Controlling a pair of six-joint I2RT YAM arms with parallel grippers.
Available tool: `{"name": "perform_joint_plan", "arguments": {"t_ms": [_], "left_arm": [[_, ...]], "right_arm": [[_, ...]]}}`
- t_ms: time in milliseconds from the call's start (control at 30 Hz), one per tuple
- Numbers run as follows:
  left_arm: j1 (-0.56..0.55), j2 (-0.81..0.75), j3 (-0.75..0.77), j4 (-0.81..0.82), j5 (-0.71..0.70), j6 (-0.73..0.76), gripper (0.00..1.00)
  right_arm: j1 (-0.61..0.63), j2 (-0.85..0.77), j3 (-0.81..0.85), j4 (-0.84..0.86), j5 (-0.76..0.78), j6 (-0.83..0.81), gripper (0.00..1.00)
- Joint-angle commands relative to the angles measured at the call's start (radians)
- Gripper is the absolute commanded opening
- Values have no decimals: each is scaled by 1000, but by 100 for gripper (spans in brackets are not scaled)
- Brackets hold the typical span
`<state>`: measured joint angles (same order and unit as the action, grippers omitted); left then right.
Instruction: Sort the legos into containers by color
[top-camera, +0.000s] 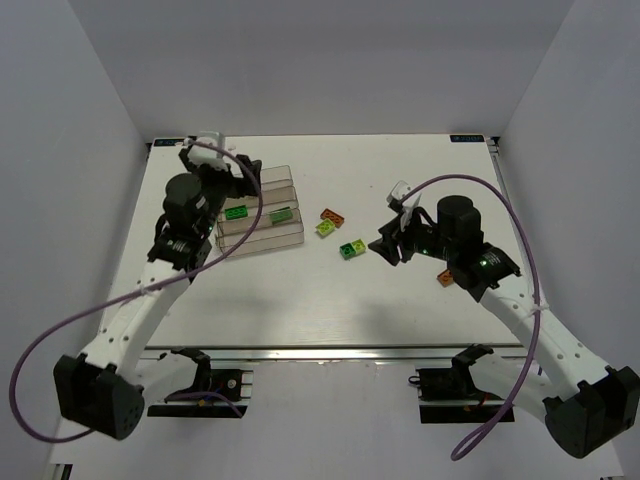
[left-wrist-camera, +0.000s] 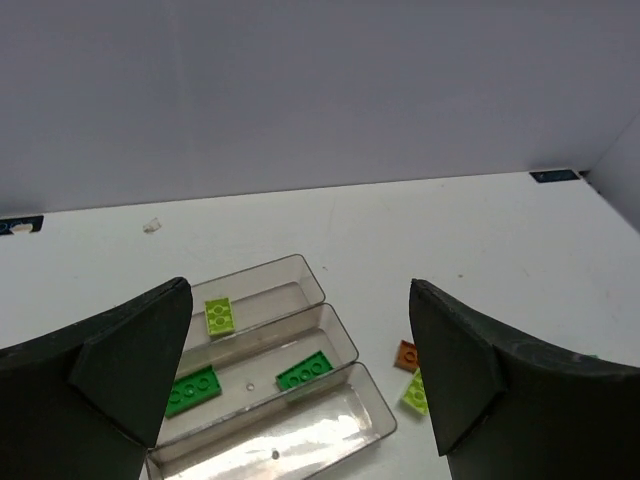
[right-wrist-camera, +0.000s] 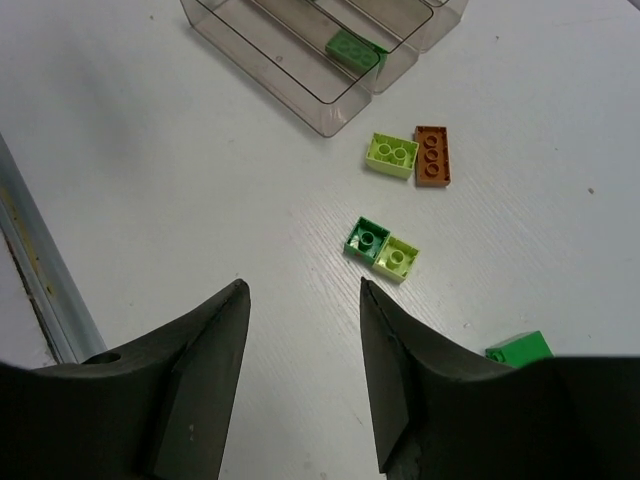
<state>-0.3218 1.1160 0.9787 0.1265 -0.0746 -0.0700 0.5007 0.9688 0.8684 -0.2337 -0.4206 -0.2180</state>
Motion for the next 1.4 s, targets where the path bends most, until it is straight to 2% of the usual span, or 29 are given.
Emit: {"name": "perform_joint_plan", "arguments": {"t_ms": [0,300,333,533,733,833,900,933,1000,1367], "left_arm": [[7,-74,-90,-34,-18,-131,98],[4,-163,-118,-70,73,-195,98],[4,-168,-123,-62,117,-201,98],[1,-191,-123,-42,174,-248,98],[-3,-219,-137,-19,173,-260,98],[-5,-216,-137,-19,179,-264,98],[-6,-216,-137,-18,182,-267,98],[-8,-214,-137,-18,182,-267,98],[-6,-214,-138,-18,177,-266,98],[-10,-208,-143,-14,173,-269,98]], "right_arm": [[2,27,-6,33,20,-12,54],[-36,156,29,4,28,31,64],[-39,168,34,-3,39,38,65],[-65,272,75,-7,233,146,68],[-86,280,81,20,458,256,69],[-96,263,69,48,516,284,69],[-100,258,47,85,542,298,74],[-100,263,44,88,583,318,79],[-100,278,46,100,611,327,81],[-100,582,248,-96,756,424,87]]}}
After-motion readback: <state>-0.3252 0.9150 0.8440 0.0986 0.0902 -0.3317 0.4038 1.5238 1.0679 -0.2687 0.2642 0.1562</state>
